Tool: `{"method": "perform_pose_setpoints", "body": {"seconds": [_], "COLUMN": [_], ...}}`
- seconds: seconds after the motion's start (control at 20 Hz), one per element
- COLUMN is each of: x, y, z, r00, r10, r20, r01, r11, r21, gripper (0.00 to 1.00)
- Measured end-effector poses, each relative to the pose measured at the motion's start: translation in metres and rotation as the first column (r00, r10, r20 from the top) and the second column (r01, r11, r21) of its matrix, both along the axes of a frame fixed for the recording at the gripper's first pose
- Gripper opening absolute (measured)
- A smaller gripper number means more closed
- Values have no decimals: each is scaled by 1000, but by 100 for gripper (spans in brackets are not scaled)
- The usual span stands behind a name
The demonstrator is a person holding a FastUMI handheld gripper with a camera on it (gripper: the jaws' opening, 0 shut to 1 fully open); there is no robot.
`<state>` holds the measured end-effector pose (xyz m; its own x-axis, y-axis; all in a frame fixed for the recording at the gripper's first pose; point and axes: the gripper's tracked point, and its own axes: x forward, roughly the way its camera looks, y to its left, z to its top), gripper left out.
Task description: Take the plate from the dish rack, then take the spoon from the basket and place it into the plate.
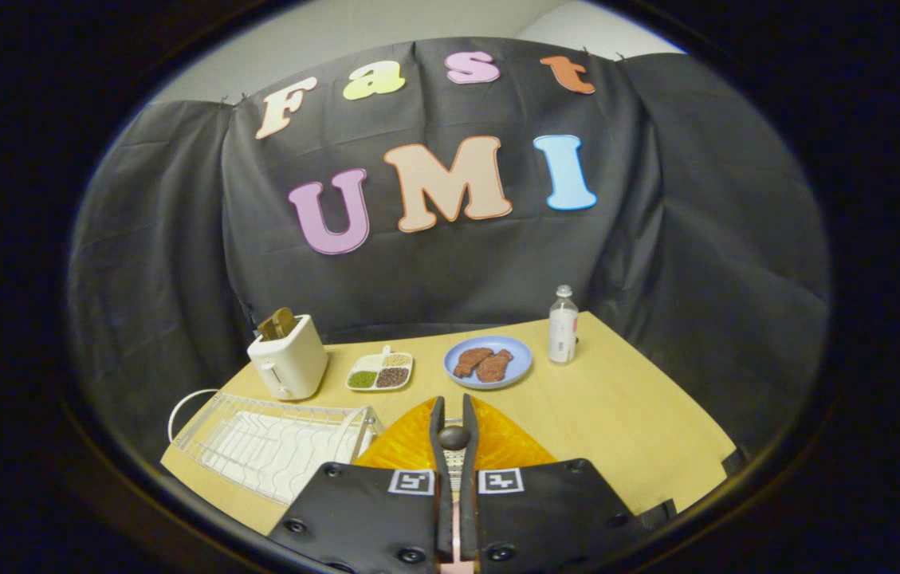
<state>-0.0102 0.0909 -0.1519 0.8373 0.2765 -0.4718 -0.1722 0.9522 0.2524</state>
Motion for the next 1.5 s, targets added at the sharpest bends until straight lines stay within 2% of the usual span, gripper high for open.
{"method": "perform_pose_setpoints", "body": {"seconds": [0.3, 0.65, 1.1, 1.5], "x": [-40, -75, -95, -106], "y": [-18, -24, -33, -48], "z": [-7, -48, -97, -113], "r00": [999, 990, 971, 961], "r10": [-27, 3, 24, 34], "r20": [-38, -143, -238, -275], "r01": [26, -6, -26, -38], "r11": [999, 1000, 1000, 999], "r21": [-21, -19, -6, -10], "gripper": [6, 6, 6, 9]}}
